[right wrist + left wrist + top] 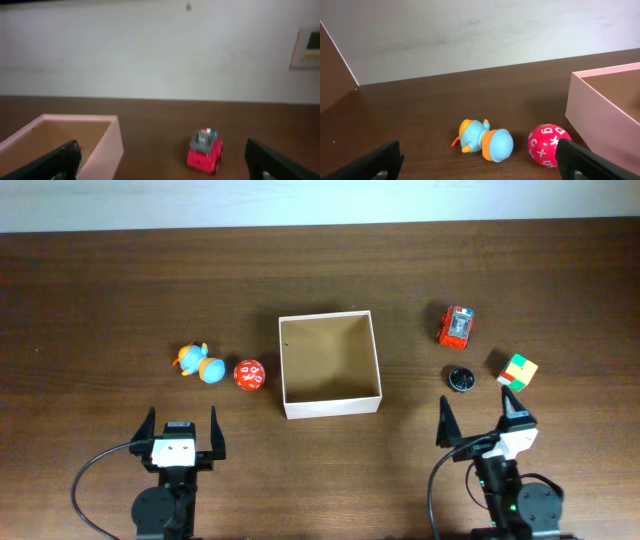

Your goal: Pack container

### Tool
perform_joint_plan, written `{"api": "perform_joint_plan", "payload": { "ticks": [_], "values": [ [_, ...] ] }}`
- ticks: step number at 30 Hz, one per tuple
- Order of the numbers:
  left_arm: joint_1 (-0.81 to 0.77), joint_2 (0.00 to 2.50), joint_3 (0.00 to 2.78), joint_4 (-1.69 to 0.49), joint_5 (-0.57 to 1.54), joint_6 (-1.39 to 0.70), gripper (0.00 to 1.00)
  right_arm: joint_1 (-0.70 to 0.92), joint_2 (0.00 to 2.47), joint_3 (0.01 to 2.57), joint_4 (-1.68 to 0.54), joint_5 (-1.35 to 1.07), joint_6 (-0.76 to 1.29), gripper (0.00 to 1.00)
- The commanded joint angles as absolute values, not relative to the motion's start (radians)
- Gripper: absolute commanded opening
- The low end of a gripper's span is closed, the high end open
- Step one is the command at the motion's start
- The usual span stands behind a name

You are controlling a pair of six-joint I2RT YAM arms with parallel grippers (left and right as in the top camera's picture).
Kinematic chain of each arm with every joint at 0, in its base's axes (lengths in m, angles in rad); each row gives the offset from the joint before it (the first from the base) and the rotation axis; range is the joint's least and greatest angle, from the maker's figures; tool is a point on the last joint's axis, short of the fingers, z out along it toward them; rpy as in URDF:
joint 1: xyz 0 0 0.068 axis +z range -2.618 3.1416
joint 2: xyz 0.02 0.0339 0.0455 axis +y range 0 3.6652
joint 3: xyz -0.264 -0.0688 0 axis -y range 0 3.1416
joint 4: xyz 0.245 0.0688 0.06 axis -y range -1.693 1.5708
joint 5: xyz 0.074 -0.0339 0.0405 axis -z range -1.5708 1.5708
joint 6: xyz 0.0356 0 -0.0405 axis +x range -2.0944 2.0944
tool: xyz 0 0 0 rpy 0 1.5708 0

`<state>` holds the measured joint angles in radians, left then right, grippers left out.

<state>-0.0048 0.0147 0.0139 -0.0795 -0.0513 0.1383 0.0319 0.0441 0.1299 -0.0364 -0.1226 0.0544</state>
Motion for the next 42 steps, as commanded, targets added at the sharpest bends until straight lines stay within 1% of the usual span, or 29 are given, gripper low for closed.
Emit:
{"api": "perform_joint_plan", "payload": {
  "ticks": [1,4,5,6,10,13,16,24,27,35,42],
  "values": [
    [-0.009,0.005,0.009,-0.08,-0.04,0.152,0.99,0.026,0.138,0.344,-0.104,-0.144,0.063,0.99],
    [-0.009,0.005,0.009,-0.08,-0.04,0.152,0.99,0.026,0.336,0.576,-0.272,-0.143,0.059,0.99],
    [-0.009,0.005,0.009,-0.08,-0.04,0.152,0.99,0.026,0.448,0.698,-0.369,-0.145,0.059,0.99],
    [-0.009,0.005,0.009,-0.08,-0.04,0.152,0.99,0.026,0.492,0.746,-0.407,-0.147,0.059,0.99],
    [-0.009,0.005,0.009,-0.08,-0.04,0.152,0.99,0.026,0.848,1.143,-0.7,-0.148,0.06,0.99],
    [-0.009,0.005,0.009,-0.08,-0.04,0.152,0.99,0.026,1.083,1.402,-0.866,-0.237,0.06,0.99],
    [-0.009,0.005,0.009,-0.08,-0.04,0.152,0.99,0.026,1.255,1.53,-0.922,-0.315,0.06,0.99],
    [-0.009,0.005,0.009,-0.08,-0.04,0.152,0.99,0.025,1.549,1.555,-0.912,-0.329,0.063,0.99],
    [-0.009,0.005,0.009,-0.08,-0.04,0.152,0.99,0.024,1.625,1.555,-0.897,-0.265,0.151,0.98],
    [-0.009,0.005,0.009,-0.08,-0.04,0.152,0.99,0.023,1.731,1.555,-0.882,-0.004,0.318,0.99],
    [-0.009,0.005,0.009,-0.08,-0.04,0.152,0.99,-0.032,1.795,1.555,-0.875,0.007,0.425,0.99]
  ]
}}
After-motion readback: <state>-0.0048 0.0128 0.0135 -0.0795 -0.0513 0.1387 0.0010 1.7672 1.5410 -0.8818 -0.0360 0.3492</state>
